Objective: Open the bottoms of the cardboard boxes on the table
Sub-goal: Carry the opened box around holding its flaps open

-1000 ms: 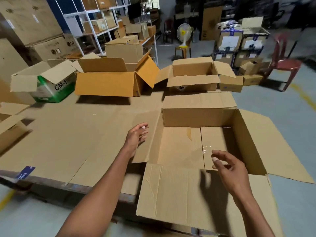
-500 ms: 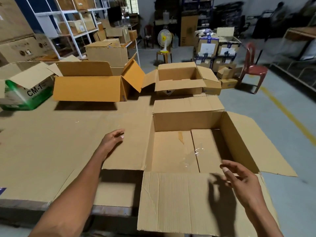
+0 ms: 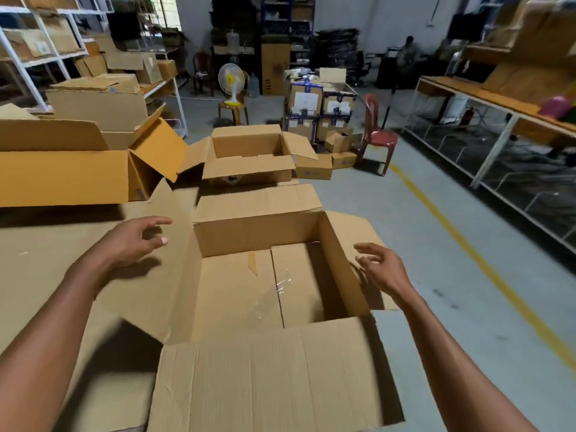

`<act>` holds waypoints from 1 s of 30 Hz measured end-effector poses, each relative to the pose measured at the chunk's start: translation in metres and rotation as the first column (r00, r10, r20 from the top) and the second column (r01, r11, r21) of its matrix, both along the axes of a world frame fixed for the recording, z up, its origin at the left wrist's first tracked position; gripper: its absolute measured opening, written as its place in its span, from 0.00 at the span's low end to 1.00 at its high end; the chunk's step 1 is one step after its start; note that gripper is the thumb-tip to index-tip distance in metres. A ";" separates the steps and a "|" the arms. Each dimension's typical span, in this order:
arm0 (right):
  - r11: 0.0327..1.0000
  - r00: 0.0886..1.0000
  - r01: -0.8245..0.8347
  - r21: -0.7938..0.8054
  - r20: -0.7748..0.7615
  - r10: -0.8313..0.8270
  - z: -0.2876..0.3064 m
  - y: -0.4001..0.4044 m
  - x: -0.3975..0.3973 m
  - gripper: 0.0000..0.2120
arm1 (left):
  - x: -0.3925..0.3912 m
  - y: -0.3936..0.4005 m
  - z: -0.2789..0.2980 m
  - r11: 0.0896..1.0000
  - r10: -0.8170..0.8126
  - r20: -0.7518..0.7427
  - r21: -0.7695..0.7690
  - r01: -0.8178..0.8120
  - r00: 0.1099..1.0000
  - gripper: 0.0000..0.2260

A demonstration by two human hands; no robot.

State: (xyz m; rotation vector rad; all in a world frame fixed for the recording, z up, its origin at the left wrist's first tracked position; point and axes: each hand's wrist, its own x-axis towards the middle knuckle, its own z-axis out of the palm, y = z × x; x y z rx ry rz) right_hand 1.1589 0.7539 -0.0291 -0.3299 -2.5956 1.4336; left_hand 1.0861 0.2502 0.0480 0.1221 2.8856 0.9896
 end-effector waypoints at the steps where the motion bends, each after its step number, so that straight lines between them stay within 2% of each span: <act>1: 1.000 1.000 0.011 0.019 0.010 -0.012 -0.001 0.018 -0.008 0.13 | -0.004 0.007 0.000 1.000 -0.011 0.000 -0.019 0.011 1.000 0.21; 6: 1.000 0.984 -0.007 0.014 0.177 0.005 -0.029 0.095 -0.039 0.17 | -0.018 0.031 -0.003 0.990 -0.019 0.011 -0.139 0.021 1.000 0.22; 10: 0.994 0.952 -0.105 -0.023 0.288 0.107 -0.051 0.118 -0.041 0.21 | -0.017 0.034 -0.002 0.987 -0.018 0.009 -0.159 0.019 1.000 0.23; 14: 0.986 0.957 -0.132 -0.097 0.246 0.153 -0.049 0.116 -0.039 0.22 | -0.015 0.033 0.000 0.986 -0.002 0.004 -0.169 0.003 1.000 0.23; 18: 0.987 0.976 -0.156 -0.026 0.148 0.158 -0.033 0.114 -0.040 0.24 | -0.014 0.035 0.004 0.980 0.010 0.010 -0.201 -0.007 1.000 0.24; 24: 0.964 0.965 -0.250 0.091 0.099 0.241 0.033 0.122 -0.048 0.23 | -0.007 0.045 0.009 0.974 0.030 0.012 -0.224 -0.026 0.999 0.24; 30: 0.911 0.910 -0.408 0.064 0.110 0.400 0.081 0.089 -0.065 0.18 | 0.001 0.055 0.020 0.976 0.044 0.010 -0.216 -0.040 0.999 0.24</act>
